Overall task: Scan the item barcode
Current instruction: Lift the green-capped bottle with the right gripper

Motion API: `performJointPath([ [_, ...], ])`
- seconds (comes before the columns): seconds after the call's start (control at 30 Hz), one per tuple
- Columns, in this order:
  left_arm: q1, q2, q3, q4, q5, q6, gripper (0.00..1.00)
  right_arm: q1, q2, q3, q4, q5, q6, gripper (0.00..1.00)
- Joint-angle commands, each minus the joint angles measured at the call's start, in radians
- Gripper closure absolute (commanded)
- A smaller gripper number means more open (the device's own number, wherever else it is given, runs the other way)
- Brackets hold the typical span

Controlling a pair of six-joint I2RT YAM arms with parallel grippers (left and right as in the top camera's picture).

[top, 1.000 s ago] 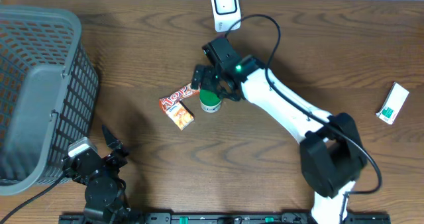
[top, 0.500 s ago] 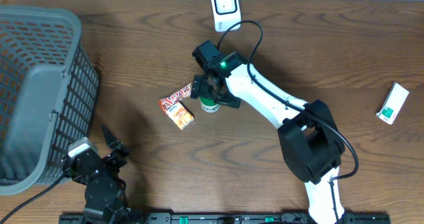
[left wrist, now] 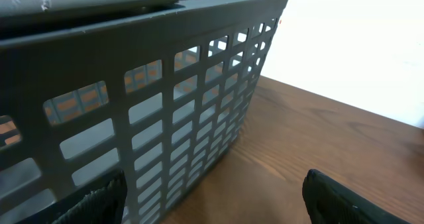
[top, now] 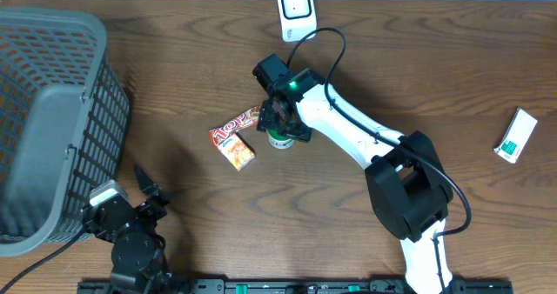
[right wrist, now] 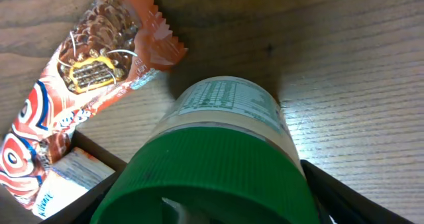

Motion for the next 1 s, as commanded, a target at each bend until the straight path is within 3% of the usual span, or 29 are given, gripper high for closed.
performJointPath([
  [0.0, 0.002, -0.001, 0.003, 0.000, -0.013, -0.005, 0.15, 0.008, 0.001, 0.017, -0.022, 0.045, -0.065, 0.29],
  [0.27, 0.002, -0.001, 0.003, 0.000, -0.013, -0.005, 0.15, -0.056, -0.014, 0.022, -0.229, 0.167, -0.231, 0.27],
  [0.6, 0.002, -0.001, 0.003, 0.000, -0.013, -0.005, 0.15, -0.148, -0.022, 0.023, -0.250, 0.171, -0.426, 0.25],
  [0.67, 0.002, -0.001, 0.003, 0.000, -0.013, -0.005, 0.15, -0.156, -0.032, 0.023, -0.259, 0.167, -0.426, 0.19],
  [0.73, 0.002, -0.001, 0.003, 0.000, -0.013, -0.005, 0.15, -0.156, -0.051, 0.026, -0.269, 0.167, -0.425, 0.01],
  [0.87, 0.002, -0.001, 0.003, 0.000, -0.013, -0.005, 0.15, -0.154, -0.109, 0.034, -0.285, 0.122, -0.356, 0.01],
  [0.97, 0.002, -0.001, 0.003, 0.000, -0.013, -0.005, 0.15, -0.154, -0.150, 0.034, -0.309, 0.058, -0.211, 0.01],
])
